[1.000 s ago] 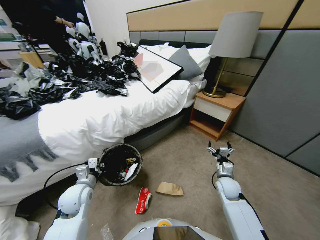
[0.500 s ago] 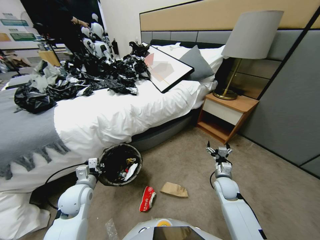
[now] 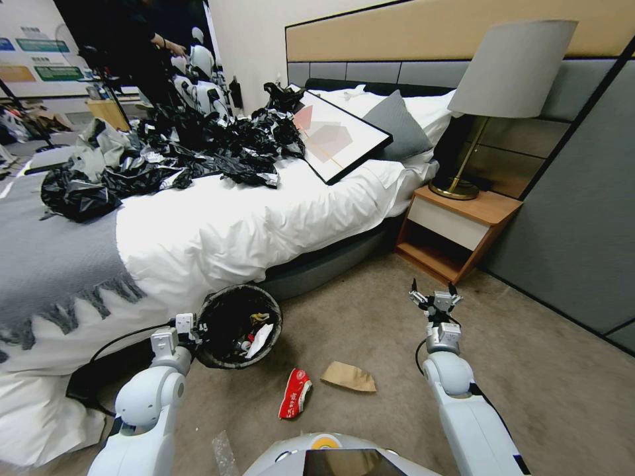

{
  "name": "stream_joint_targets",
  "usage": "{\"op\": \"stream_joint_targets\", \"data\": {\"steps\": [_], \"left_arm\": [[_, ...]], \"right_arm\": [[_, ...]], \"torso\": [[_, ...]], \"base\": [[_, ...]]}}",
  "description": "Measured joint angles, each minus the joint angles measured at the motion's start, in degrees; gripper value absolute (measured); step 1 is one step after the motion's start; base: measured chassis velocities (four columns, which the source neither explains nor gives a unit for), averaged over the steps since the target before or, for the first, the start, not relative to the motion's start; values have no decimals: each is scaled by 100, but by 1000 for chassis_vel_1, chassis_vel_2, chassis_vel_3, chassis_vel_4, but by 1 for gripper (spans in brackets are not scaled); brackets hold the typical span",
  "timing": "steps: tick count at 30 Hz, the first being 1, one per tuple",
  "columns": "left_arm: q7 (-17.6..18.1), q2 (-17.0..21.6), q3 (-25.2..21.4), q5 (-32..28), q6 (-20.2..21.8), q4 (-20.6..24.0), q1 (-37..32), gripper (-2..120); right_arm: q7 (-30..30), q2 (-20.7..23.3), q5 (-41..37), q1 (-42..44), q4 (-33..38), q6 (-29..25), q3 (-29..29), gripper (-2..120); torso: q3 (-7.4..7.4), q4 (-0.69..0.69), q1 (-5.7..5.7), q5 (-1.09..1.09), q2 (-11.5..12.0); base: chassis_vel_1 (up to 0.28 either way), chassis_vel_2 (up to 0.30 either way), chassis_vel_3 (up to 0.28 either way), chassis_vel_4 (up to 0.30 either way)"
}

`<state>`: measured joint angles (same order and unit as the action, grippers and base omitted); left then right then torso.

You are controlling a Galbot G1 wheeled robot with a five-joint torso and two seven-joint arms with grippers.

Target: Pick up the trash bin, then pick up the garbage from the floor and place it into the trash bin.

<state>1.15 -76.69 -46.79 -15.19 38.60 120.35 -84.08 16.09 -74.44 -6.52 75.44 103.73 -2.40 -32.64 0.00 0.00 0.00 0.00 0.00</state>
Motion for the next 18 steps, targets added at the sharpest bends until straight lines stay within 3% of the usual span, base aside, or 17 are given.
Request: {"op": "stream_joint_targets", "data": {"steps": [18], "left_arm": [[-21,-8,20,21,-2,-41,13,0]], "right_arm": [[21,-8,12,-41,-26,113,23,100]], "torso": [[0,0,0,0,0]], "base": [[0,0,0,0]]}}
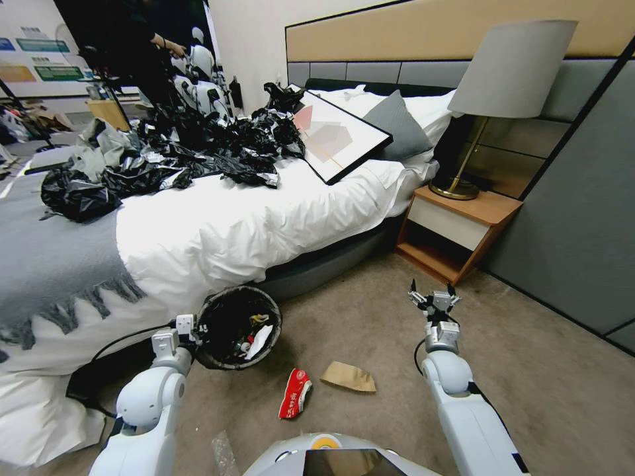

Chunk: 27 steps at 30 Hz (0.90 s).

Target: Pick up the trash bin, then pick up the garbage from the floor and place it into the trash bin.

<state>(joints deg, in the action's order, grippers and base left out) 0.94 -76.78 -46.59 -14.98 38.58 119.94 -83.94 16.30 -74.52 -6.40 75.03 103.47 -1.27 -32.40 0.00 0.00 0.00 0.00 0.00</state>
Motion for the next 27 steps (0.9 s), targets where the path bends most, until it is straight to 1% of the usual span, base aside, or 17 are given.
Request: {"op": "stream_joint_targets", "data": {"steps": [13,27], "left_arm": [[-9,33,23,3,-10,-20,5,0],[-54,30,11,38,-43,-14,-14,0]], "right_arm": [[-8,-24,14,70,-3,12,4,100],[30,-28,29,66,-22,55,5,100]], "torso": [[0,0,0,0,0],[0,1,0,0,0]], "base": [[0,0,0,0],[63,-56,-54,63]]}}
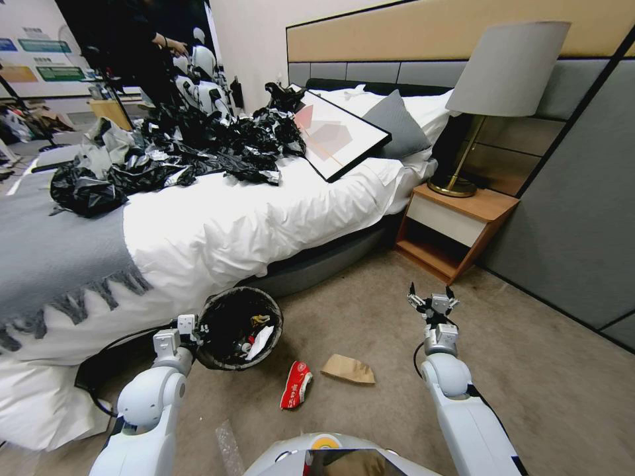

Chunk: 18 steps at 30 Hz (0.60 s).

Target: Pick up the trash bin, then pick up the garbage from the floor and place it into the trash bin.

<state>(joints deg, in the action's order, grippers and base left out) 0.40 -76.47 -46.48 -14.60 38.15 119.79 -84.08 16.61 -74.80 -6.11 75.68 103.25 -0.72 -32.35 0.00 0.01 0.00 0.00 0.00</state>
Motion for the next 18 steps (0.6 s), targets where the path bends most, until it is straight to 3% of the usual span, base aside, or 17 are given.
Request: {"op": "stream_joint_targets", "data": {"steps": [9,18], "left_arm": [[-2,-10,-7,0,-11,-3,-3,0],[-1,-20,-21,0,-16,-9,2,0]], "right_arm": [[11,-2,126,-26,-44,-164,-21,100],[165,229,-33,-121,138,151,137,100]], "torso": [[0,-1,0,0,0],[0,0,0,0,0]], "base": [[49,-64,-55,48],[0,0,0,0]]}}
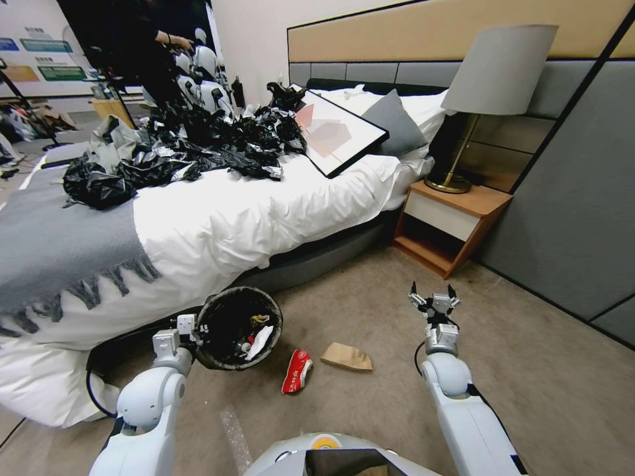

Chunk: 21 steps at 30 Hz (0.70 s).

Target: Pick up the trash bin, then pick up the garbage from the floor and place it into the trash bin.

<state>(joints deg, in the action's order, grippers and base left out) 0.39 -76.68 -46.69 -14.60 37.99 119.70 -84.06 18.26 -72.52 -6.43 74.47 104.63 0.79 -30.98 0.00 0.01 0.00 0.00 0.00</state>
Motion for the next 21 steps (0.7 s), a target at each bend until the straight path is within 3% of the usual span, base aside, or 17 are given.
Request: {"op": "stream_joint_targets", "data": {"steps": [9,13,17,18,21], "left_arm": [[-5,-9,-27,3,-4,3,-14,0],[-4,-5,-27,7,10,19,-31,0],[7,45,-46,14,135,97,-55,0],[7,45,-46,14,135,97,-55,0],[51,68,-61,-24,367,218,-61,0]], "right_arm": [[34,52,-26,77,66,81,3,100],[73,235,-134,-5,93,401,146,100],[301,1006,-723,-594,119,1443,697,100],[301,1006,-723,-594,119,1443,697,100],[515,1850,-2324,-1817,-14,3159,1967,100]], "torso": [[0,-1,0,-1,0],[0,-3,0,-2,0],[0,0,0,0,0],[0,0,0,0,0],[0,2,0,-2,0]], "base": [[0,0,0,0],[0,0,0,0],[0,0,0,0],[0,0,0,0],[0,0,0,0]]}}
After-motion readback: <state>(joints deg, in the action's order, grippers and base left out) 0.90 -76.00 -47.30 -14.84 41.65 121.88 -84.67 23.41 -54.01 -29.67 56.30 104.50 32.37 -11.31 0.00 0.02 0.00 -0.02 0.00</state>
